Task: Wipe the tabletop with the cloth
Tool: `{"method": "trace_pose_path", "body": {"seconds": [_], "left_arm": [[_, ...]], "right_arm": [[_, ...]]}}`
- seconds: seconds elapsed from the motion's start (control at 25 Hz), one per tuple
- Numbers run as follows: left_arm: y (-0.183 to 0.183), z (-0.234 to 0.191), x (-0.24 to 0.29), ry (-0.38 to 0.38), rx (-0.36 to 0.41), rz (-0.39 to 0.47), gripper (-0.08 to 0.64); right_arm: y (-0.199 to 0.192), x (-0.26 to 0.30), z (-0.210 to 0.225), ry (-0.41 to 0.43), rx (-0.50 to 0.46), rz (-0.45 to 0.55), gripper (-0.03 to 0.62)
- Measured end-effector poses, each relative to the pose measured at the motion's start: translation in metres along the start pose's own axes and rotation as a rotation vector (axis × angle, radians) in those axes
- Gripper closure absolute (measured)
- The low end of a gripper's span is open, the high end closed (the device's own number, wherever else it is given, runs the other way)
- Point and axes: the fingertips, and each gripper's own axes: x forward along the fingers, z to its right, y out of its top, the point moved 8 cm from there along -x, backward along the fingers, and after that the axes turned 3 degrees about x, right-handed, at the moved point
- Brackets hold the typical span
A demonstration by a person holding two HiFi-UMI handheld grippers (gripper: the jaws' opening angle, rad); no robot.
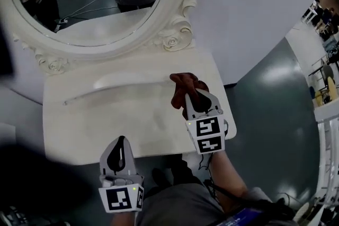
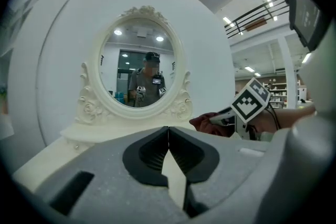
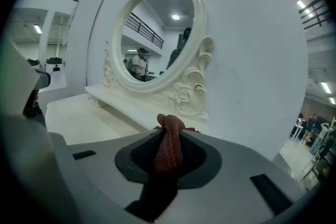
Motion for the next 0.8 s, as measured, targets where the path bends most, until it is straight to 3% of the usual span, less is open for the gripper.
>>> {"method": "trace_pose_path", "body": {"seconds": [0.4,0.8], "left_arm": [[-0.034,-0.050,-0.109,0.245,-0.064,-0.049,0.545],[-0.083,-0.078,-0.168,0.377,-0.135,-0.130,0.545]], "right_arm": [[0.002,0.007,-0.144,0.280,-0.112,-0.001,0.522],[-0.034,0.020,-0.248,0.457,-0.166,-0.059,0.522]]}}
